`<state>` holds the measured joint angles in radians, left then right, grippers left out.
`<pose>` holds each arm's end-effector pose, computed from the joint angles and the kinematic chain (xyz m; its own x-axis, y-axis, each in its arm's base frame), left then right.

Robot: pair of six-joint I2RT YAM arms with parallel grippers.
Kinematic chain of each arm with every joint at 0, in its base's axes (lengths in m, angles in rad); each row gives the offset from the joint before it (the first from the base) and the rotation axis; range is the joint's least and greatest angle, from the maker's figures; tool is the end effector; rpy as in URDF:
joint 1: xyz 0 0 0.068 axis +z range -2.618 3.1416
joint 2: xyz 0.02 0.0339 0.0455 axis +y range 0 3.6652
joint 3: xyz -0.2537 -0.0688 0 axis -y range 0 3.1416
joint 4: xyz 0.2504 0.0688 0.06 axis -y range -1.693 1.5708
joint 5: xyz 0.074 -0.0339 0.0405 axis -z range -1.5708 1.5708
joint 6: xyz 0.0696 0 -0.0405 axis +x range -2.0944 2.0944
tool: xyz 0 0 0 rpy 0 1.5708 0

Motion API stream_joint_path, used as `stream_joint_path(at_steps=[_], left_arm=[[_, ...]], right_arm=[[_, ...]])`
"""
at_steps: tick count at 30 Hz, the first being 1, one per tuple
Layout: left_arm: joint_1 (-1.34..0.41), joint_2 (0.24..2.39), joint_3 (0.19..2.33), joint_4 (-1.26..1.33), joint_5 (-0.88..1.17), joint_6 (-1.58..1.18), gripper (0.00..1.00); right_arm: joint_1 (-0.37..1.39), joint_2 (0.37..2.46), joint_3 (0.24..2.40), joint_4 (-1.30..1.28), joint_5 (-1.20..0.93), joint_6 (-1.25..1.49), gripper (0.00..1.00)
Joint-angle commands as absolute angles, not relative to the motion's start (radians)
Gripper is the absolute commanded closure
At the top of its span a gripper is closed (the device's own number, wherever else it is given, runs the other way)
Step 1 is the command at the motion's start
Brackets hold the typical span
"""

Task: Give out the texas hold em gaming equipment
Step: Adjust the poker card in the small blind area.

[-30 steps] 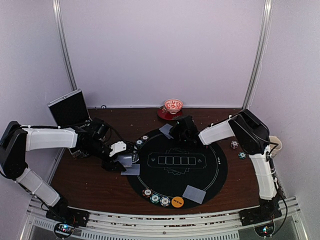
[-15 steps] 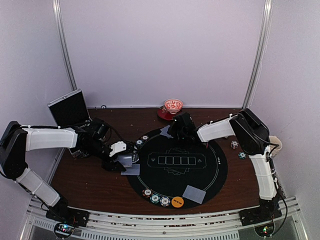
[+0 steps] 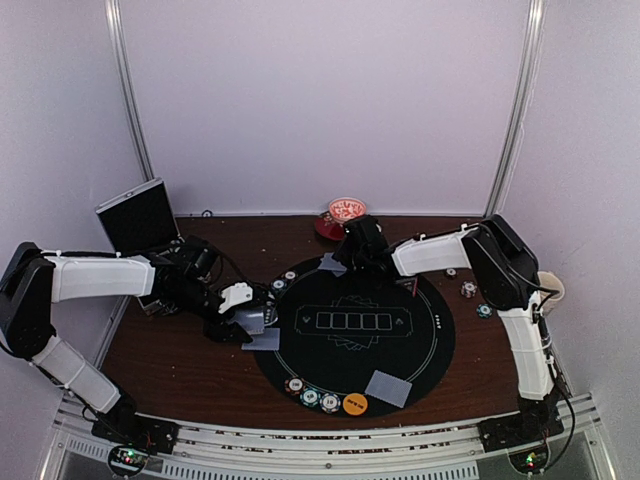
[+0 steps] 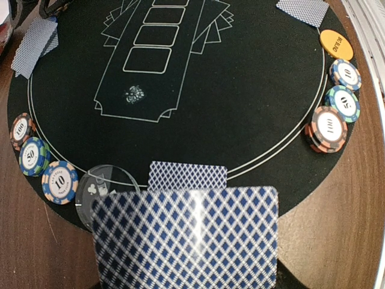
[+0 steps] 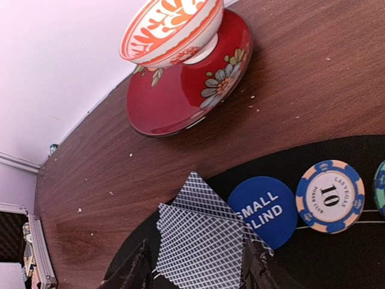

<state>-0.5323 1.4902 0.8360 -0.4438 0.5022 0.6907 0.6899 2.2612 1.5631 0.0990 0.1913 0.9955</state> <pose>0.2383 -0.1792 0.1414 -0.1876 0.7586 -0.6240 0.9772 0.2085 -0.0402 0.4168 0.3268 0.1139 -0.6593 0.5239 -0.5393 0.0909 0.7675 0.6346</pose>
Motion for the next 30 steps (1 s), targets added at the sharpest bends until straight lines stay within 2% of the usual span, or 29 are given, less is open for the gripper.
stream_joint_path(at_steps=[1, 9, 12, 16, 18, 30], left_arm=[[-0.535, 1.474, 0.837, -0.427, 0.528, 0.702, 0.42], [-0.535, 1.473, 0.838, -0.427, 0.526, 0.7, 0.42], [-0.535, 1.474, 0.838, -0.427, 0.527, 0.701, 0.42], [-0.535, 1.476, 0.839, -0.426, 0.527, 0.701, 0.42], [-0.535, 1.476, 0.839, -0.427, 0.526, 0.701, 0.42], [-0.534, 1.471, 0.838, -0.427, 0.527, 0.7, 0.42]], right_arm=[[0.698, 2.201, 1.533, 0.024, 0.279, 0.966, 0.48], [0.7, 2.137, 1.45, 0.057, 0.27, 0.937, 0.47], [0.714, 2.131, 1.435, 0.109, 0.191, 0.905, 0.42], [0.761, 2.182, 1.505, 0.09, 0.13, 0.854, 0.3], [0.776, 2.218, 1.551, 0.081, 0.093, 0.839, 0.27], [0.802, 2.409, 1.786, -0.012, 0.024, 0.824, 0.23]])
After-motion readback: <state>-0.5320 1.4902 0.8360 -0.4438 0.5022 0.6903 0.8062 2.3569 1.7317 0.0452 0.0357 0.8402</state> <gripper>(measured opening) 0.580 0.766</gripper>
